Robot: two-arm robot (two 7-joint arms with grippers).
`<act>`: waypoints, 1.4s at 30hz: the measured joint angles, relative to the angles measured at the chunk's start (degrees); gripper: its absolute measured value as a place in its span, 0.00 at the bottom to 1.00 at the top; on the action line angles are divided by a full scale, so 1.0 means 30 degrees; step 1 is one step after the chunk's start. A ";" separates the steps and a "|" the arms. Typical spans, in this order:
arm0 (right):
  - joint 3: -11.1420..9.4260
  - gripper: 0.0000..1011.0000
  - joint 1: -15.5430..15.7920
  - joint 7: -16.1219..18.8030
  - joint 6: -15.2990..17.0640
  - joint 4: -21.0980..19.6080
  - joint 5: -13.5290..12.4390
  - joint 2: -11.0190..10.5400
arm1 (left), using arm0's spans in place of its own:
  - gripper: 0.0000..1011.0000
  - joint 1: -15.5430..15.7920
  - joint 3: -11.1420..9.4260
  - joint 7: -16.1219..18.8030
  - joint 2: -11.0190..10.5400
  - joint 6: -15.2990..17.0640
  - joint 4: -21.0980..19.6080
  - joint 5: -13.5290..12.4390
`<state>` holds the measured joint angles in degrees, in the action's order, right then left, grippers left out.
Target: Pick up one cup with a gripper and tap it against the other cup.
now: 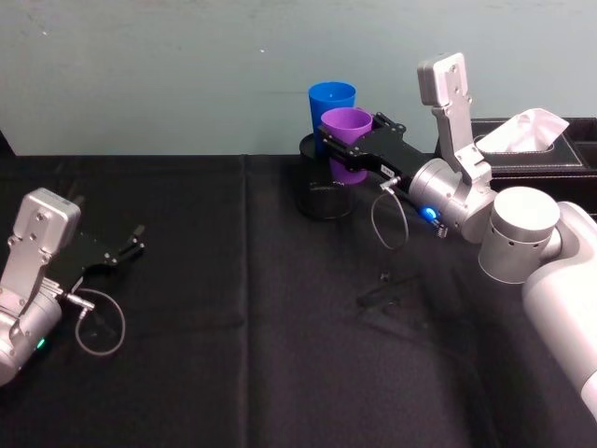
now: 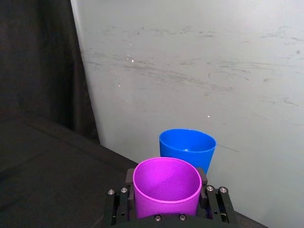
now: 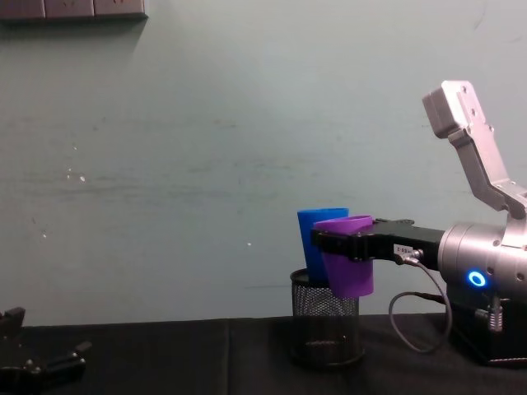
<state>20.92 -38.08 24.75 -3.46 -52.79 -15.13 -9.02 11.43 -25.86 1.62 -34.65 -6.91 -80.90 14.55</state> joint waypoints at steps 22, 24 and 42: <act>-0.0001 0.73 -0.0001 -0.0001 0.0000 -0.0001 0.0000 0.0000 | 0.99 0.0000 -0.0001 0.0000 0.0000 -0.0001 0.0000 0.0000; -0.0001 0.73 -0.0001 0.0000 -0.0001 -0.0001 0.0001 0.0001 | 0.99 0.0001 -0.0001 0.0000 0.0000 0.0000 0.0001 0.0000; 0.0000 0.73 -0.0001 0.0001 0.0000 -0.0001 0.0001 0.0000 | 0.99 0.0000 0.0000 0.0000 0.0000 -0.0001 0.0000 0.0000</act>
<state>20.92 -38.08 24.75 -3.46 -52.79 -15.13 -9.02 11.43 -25.86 1.62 -34.65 -6.91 -80.90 14.55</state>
